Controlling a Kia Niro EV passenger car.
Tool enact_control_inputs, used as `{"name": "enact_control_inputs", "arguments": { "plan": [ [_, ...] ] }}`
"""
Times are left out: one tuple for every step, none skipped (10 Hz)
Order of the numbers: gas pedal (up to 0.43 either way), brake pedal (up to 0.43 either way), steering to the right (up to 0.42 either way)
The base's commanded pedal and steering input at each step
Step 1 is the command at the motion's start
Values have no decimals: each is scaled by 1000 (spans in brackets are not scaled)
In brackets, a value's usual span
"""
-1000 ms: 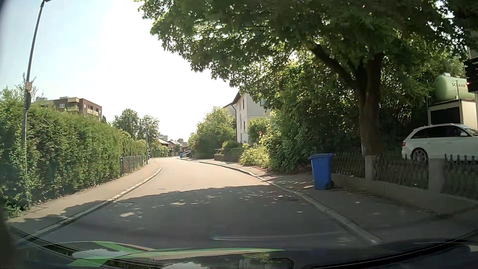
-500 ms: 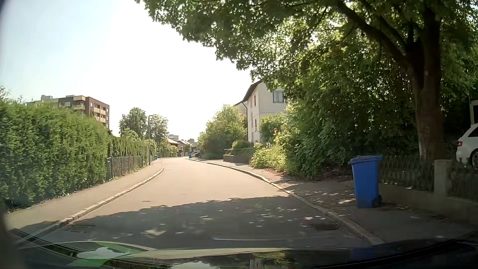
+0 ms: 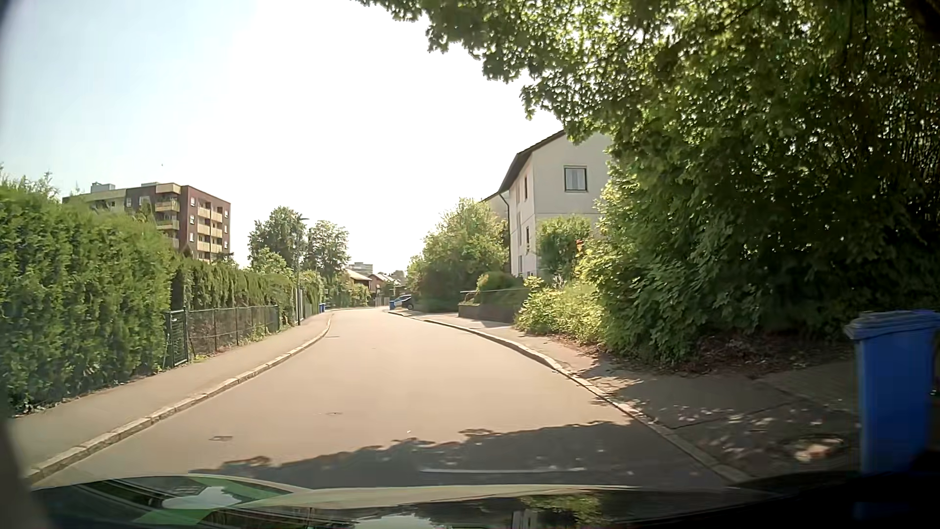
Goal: Follow the waypoints while adhering to traffic rules and regulations
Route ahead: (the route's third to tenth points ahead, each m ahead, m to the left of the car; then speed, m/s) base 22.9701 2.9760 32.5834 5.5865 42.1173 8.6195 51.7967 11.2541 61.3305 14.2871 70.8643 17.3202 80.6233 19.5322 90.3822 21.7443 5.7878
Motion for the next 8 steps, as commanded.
{"name": "enact_control_inputs", "arguments": {
  "plan": [
    [39, 0, -62],
    [39, 0, -63],
    [39, 0, -62],
    [39, 0, -62],
    [39, 0, -63],
    [47, 0, -63],
    [47, 0, -62],
    [47, 0, -61]
  ]
}}
